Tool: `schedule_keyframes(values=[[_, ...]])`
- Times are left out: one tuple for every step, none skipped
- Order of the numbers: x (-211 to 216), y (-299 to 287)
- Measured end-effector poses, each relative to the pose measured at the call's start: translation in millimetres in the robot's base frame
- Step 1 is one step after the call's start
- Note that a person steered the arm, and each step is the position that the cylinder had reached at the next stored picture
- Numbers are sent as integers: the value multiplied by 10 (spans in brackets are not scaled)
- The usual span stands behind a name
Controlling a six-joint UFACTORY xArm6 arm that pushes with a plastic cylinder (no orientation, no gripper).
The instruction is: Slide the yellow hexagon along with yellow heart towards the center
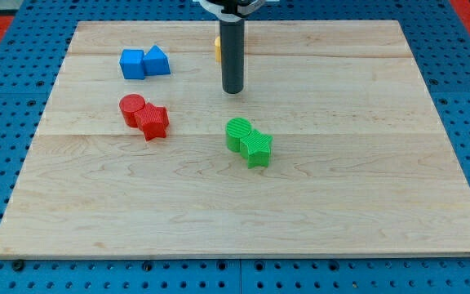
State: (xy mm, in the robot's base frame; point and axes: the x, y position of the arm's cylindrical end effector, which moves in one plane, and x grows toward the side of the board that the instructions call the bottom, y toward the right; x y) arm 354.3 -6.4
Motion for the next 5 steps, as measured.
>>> schedule_keyframes(values=[[0,0],[0,0],[0,12],[0,13],[0,13]])
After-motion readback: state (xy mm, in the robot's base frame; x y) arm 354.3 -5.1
